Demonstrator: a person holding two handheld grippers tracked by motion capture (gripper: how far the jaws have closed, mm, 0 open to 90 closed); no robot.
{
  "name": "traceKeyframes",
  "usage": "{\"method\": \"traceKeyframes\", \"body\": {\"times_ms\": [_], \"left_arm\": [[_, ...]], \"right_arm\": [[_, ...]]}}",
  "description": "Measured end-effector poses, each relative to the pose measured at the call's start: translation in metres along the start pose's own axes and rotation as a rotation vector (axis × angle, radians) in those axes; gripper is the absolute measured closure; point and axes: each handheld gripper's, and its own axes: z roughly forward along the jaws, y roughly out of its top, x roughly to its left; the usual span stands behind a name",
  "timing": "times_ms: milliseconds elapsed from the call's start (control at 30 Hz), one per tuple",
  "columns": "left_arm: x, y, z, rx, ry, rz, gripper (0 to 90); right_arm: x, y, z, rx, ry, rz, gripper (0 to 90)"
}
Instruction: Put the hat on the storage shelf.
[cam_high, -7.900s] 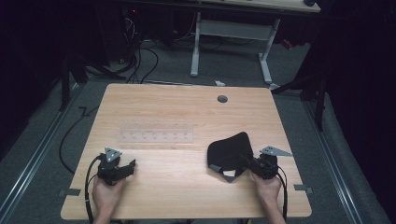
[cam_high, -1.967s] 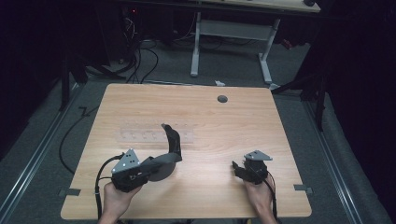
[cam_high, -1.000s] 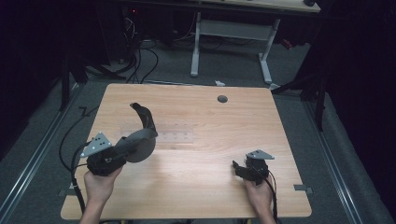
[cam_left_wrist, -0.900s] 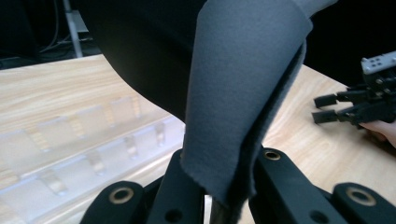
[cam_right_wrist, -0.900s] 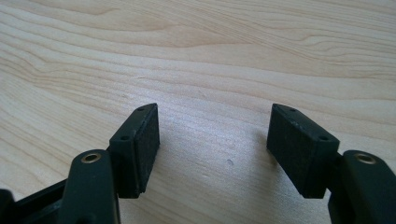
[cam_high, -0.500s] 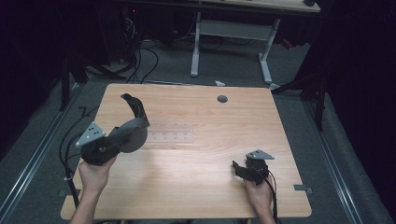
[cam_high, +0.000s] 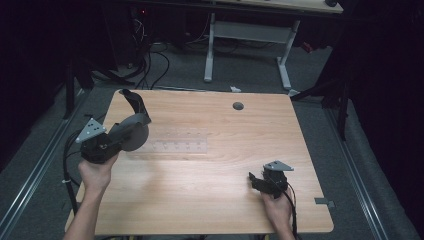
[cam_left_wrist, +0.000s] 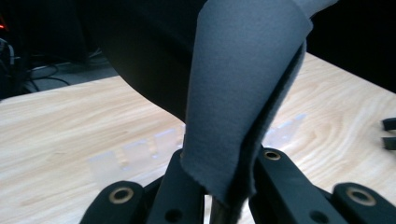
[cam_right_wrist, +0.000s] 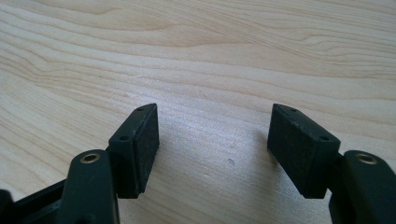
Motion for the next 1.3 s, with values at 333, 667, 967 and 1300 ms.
{"method": "traceKeyframes", "body": {"times_ms": [333, 667, 967, 1300], "left_arm": [[0.02, 0.0, 0.014, -0.025, 0.076, 0.044, 85.8], [0.039, -0.01, 0.025, -0.037, 0.152, 0.071, 85.6], [0.046, -0.015, 0.028, -0.04, 0.174, 0.075, 85.5], [0.047, -0.019, 0.03, -0.034, 0.181, 0.089, 85.5]], "right_arm": [[0.0, 0.0, 0.0, -0.001, 0.0, -0.001, 34.2], [0.0, 0.0, 0.0, 0.001, 0.001, 0.002, 34.1], [0.0, 0.0, 0.0, 0.001, 0.0, 0.002, 34.2], [0.0, 0.0, 0.0, 0.0, 0.0, -0.002, 34.2]]}}
